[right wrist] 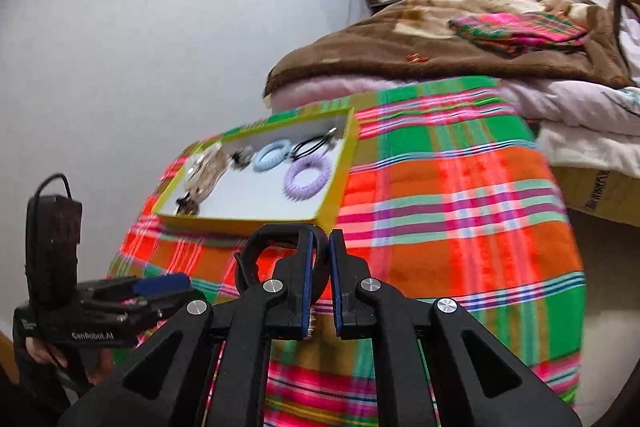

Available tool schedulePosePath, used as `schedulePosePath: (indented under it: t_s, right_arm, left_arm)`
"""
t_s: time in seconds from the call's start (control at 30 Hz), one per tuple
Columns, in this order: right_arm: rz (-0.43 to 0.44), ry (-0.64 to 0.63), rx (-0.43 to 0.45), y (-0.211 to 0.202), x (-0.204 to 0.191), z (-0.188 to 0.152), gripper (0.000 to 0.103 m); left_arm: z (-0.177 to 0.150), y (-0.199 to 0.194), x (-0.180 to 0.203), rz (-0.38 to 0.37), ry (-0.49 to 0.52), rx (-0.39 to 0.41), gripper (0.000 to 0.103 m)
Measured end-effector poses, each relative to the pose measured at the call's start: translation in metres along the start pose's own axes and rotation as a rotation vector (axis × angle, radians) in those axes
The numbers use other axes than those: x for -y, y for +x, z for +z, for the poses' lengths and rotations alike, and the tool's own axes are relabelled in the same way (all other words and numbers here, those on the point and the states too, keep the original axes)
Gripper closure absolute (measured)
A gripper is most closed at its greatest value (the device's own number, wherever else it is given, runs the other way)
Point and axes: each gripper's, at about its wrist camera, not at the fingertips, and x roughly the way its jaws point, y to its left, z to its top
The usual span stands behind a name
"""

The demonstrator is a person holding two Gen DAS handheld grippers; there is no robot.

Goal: Organize jewelry
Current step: 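Lift the black wristband with the right tool while the left moves to the rhinestone clip, then grasp the sparkly rhinestone hair clip with the left tool and lift it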

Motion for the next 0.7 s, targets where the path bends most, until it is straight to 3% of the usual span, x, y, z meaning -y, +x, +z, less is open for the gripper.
schedulePosePath:
  t_s: [0.4,0.7]
  right_arm:
    - [-0.086,0.030,0.045,-0.031,0.028,-0.009,0.095]
    - [-0.101,0.053,0.068,-0.047,0.042,-0.017,0.095]
  left_arm:
    - [0.008,0.030,0.055,-0.014,0.120,-0.042,0.037]
    - [0.011,0.047,0.079,0.071,0.164,-0.039,0.037]
